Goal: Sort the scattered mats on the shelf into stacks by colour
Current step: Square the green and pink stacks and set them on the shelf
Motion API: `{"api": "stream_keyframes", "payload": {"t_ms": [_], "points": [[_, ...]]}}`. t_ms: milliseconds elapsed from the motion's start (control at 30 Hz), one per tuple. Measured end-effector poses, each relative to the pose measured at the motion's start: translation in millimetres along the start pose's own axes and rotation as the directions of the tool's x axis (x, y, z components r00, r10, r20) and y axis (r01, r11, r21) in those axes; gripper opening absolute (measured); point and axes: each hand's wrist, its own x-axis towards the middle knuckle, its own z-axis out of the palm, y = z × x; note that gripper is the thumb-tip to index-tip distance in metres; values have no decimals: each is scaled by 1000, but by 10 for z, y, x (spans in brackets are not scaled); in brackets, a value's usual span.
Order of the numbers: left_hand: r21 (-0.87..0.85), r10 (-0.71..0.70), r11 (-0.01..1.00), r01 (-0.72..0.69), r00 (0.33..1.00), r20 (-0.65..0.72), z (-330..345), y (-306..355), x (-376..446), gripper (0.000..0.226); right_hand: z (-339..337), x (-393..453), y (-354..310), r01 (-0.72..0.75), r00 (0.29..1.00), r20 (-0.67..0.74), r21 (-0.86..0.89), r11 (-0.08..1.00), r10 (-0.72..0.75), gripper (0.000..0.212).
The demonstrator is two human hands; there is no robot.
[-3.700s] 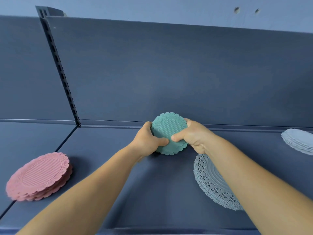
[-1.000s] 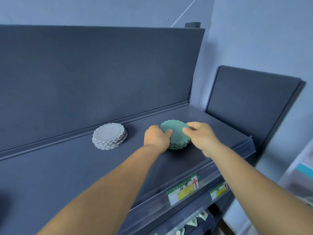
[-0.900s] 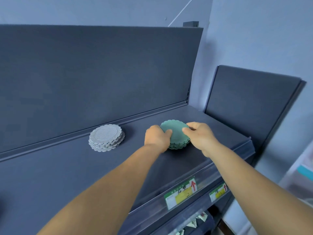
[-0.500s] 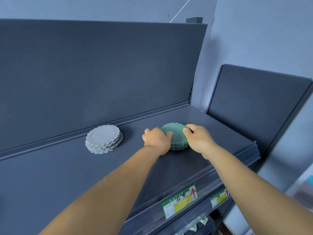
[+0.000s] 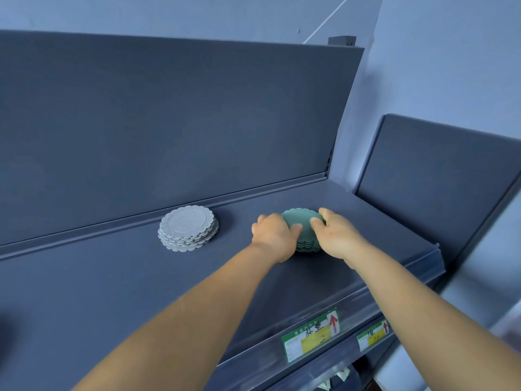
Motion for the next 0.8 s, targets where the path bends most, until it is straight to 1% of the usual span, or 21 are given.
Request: {"api": "stream_keyframes", "payload": {"t_ms": [67, 133, 200, 267, 367, 467, 600, 700, 733, 800], "points": [[56, 52, 997, -51, 998, -31, -81, -27, -86, 40, -3, -52, -104, 21, 999, -49, -91, 996, -25, 50], [113, 113, 988, -103, 990, -81, -208, -106, -166, 38, 42, -119, -246, 74, 994, -75, -150, 986, -86, 51], [164, 157, 977, -134, 978, -140, -380, -248, -223, 40, 137, -187, -405, 121, 990, -61, -110, 987, -129, 54], [198, 171, 971, -133, 966, -191, -571, -433, -265, 48, 248, -257, -593, 169, 984, -43, -58, 984, -171, 54], [192, 112, 979, -65, 964, -241, -833, -739, -326, 47, 451, -318, -877, 246, 969, 15, 8, 969, -246, 53], [163, 2, 986, 40, 968, -252, -1030, -1035, -364, 48, 669, -314, -1123, 251, 963, 87, 46, 967, -254, 54], [112, -132, 980, 164, 959, -253, -1168, -1347, -339, 49, 921, -230, -1322, 207, 964, 159, 56, 977, -213, 60], [98, -176, 975, 202, 959, -221, -1176, -1510, -253, 49, 1071, -120, -1371, 119, 974, 190, 38, 992, -124, 62], [92, -178, 975, 200, 962, -208, -1167, -1543, -224, 49, 1120, -80, -1370, 105, 976, 187, 29, 994, -108, 57], [65, -174, 980, 190, 966, -192, -1147, -1568, -177, 49, 1196, -34, -1394, 99, 981, 167, 11, 995, -100, 36]]}}
